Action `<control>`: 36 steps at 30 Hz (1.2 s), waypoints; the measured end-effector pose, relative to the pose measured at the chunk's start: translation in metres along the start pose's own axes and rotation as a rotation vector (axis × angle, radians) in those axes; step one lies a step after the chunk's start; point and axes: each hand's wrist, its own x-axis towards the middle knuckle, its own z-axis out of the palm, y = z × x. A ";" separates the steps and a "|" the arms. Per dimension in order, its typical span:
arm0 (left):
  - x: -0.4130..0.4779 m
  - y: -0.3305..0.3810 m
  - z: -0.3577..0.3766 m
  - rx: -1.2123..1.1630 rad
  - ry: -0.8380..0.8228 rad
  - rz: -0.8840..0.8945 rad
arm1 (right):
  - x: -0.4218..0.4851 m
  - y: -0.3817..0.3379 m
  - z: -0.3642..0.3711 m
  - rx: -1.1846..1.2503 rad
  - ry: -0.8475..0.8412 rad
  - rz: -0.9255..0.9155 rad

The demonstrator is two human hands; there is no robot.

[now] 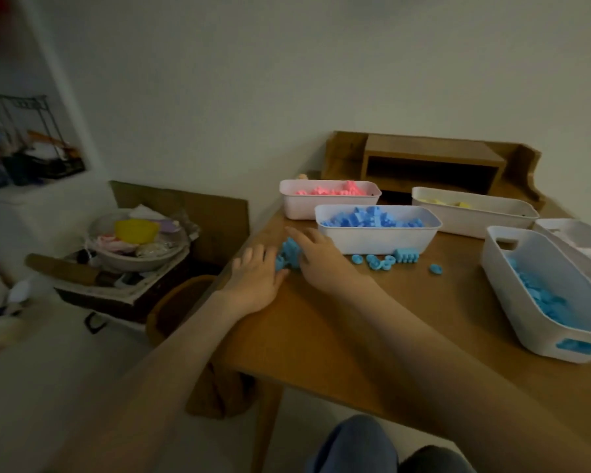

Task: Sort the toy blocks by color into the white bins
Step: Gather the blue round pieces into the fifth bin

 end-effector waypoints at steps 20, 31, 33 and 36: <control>-0.008 0.052 -0.029 -0.330 0.130 -0.153 | -0.052 0.017 -0.052 1.175 0.211 0.592; -0.001 0.142 -0.038 -0.776 -0.040 -0.219 | -0.107 0.041 -0.096 1.951 0.243 0.613; -0.003 0.151 -0.032 -0.614 -0.004 -0.131 | -0.110 0.044 -0.096 1.831 0.266 0.654; -0.008 0.156 -0.021 -0.580 0.008 -0.108 | -0.116 0.049 -0.089 1.783 0.264 0.735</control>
